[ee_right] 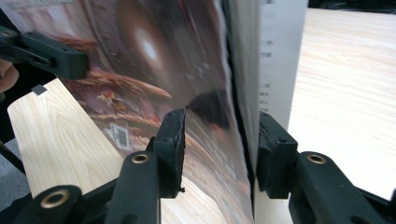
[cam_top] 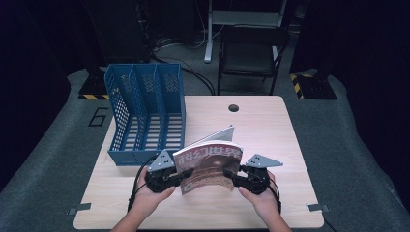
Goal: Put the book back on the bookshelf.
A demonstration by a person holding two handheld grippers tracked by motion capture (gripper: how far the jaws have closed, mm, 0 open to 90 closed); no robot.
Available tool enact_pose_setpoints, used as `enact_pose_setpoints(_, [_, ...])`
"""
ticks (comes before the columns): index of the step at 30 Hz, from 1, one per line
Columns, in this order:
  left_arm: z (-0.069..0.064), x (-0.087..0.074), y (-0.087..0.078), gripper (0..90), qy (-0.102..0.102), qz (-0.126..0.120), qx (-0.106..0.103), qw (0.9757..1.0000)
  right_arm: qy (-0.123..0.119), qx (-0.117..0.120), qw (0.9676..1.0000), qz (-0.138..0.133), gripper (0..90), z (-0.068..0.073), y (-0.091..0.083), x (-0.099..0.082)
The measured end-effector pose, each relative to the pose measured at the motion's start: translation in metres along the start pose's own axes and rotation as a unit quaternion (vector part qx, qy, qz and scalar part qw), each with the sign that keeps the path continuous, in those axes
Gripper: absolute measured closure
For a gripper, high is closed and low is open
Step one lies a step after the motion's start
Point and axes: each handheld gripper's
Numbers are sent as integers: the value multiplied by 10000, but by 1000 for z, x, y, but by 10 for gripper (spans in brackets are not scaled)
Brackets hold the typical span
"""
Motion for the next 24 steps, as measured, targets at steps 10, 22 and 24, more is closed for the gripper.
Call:
enact_pose_setpoints(10, [0, 5, 0, 650, -97, -35, -34, 9999, 146, 2, 9998, 123, 551, -2, 1, -6])
enact_pose_setpoints(22, [4, 14, -2, 588, -296, 221, 53, 9993, 159, -45, 9998, 122, 544, -6, -1, -7])
enact_pose_setpoints(24, [5, 16, -5, 587, -249, 203, 24, 9995, 185, -33, 9997, 140, 544, -6, -1, -8])
Point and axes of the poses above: each handheld gripper's, and its own axes: y roughly forward along the jaws, x roughly out of its top, z roughly to its left, and after that the axes turned 5 degrees about -y, right-handed
